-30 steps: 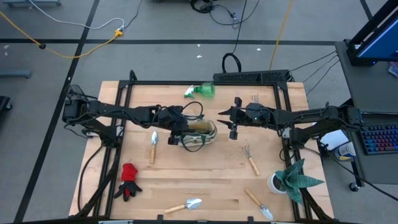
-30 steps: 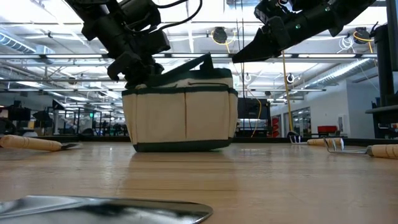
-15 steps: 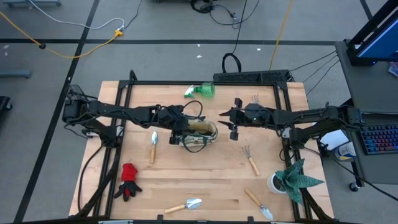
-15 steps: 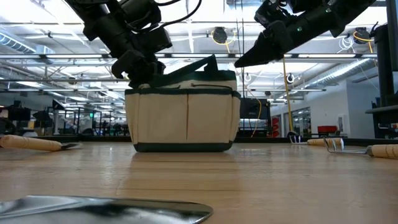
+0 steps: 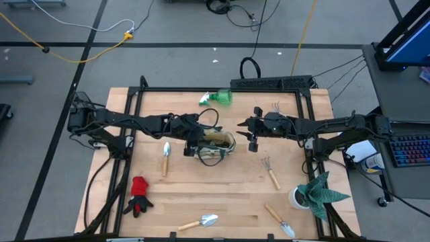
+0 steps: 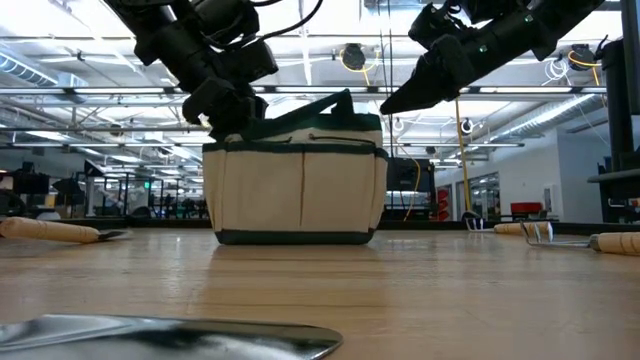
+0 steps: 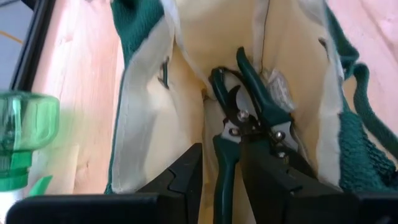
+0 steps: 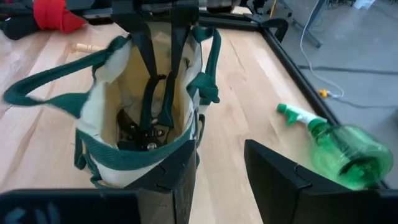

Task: Pick & Place Garden tools in Gardening bag
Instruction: Put the top brown hand rake into the brown gardening bag

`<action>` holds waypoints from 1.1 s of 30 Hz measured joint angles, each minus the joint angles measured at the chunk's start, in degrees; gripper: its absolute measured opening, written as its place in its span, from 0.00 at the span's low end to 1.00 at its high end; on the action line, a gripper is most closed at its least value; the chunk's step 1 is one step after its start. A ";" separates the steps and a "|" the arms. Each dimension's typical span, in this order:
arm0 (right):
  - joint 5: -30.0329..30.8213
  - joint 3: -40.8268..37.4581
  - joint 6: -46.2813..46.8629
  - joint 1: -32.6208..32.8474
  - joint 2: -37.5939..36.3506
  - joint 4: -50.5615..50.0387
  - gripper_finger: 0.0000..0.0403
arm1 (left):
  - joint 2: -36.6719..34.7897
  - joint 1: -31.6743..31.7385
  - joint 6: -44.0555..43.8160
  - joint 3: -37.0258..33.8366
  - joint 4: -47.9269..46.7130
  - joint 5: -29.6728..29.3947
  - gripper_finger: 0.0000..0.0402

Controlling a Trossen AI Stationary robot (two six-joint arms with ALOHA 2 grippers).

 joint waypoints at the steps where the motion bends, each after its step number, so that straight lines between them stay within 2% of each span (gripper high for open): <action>1: 0.00 0.00 0.43 0.00 0.00 -0.48 0.32 | -0.02 -0.15 0.02 0.00 0.60 0.00 0.28; 18: 0.04 0.01 1.40 0.00 0.00 -3.24 0.32 | -0.39 -0.36 0.16 -0.04 2.28 -0.02 0.28; 25: 0.42 0.02 1.92 -0.58 0.00 -3.20 0.32 | -0.48 -0.36 3.27 -0.04 4.04 -0.02 0.28; 33: 0.44 0.02 5.47 -4.16 0.00 -3.27 0.32 | -6.77 -0.42 3.15 -0.10 3.53 -0.02 0.28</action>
